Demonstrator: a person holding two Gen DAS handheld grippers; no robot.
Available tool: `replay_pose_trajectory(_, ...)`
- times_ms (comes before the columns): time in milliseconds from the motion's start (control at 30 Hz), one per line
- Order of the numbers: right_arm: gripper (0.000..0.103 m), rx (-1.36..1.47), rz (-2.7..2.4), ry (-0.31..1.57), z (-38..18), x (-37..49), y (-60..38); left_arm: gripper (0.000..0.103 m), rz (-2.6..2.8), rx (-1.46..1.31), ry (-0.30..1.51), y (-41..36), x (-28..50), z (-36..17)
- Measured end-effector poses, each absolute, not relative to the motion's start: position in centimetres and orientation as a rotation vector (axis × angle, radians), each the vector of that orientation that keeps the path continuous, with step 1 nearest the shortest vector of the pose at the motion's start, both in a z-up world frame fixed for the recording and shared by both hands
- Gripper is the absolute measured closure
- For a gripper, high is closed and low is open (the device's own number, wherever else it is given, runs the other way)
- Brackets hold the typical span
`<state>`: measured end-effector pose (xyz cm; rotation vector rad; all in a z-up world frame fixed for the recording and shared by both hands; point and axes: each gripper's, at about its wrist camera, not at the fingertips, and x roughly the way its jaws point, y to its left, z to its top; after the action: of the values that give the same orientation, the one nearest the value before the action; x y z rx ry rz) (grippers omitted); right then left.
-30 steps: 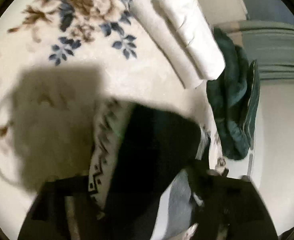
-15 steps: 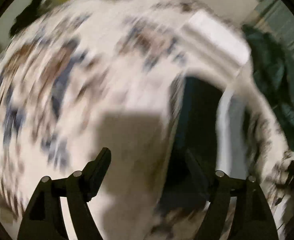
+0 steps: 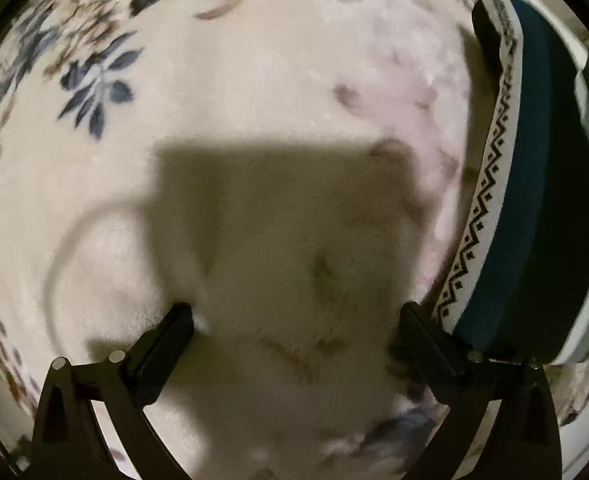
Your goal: Fold small clothes
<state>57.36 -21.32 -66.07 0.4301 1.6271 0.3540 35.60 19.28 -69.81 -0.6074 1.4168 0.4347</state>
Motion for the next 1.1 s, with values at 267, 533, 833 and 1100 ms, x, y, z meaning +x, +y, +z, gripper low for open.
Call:
replay_pose_trajectory(267, 0.024, 0.55, 0.502, 1.633, -68.2, 62.2, -21.1, 0.0, 0.48, -0.615, 1.432, 19.2, 36.5, -69.8)
replay_pose_trajectory(533, 0.094, 0.55, 0.495, 1.461, -64.8, 64.6, -19.7, 0.0, 0.578, -0.631, 1.304, 19.7, 35.1, -65.9)
replay_pose_trajectory(833, 0.042, 0.524, 0.45, 1.644, -68.7, 66.2, -21.8, 0.0, 0.473, -0.689, 1.176, 22.3, 41.3, -62.4)
replay_pose_trajectory(1100, 0.031, 0.743, 0.792, 1.839, -74.8, 62.1, -22.8, 0.0, 0.012, -1.005, 1.122, 20.6, 49.0, -66.7)
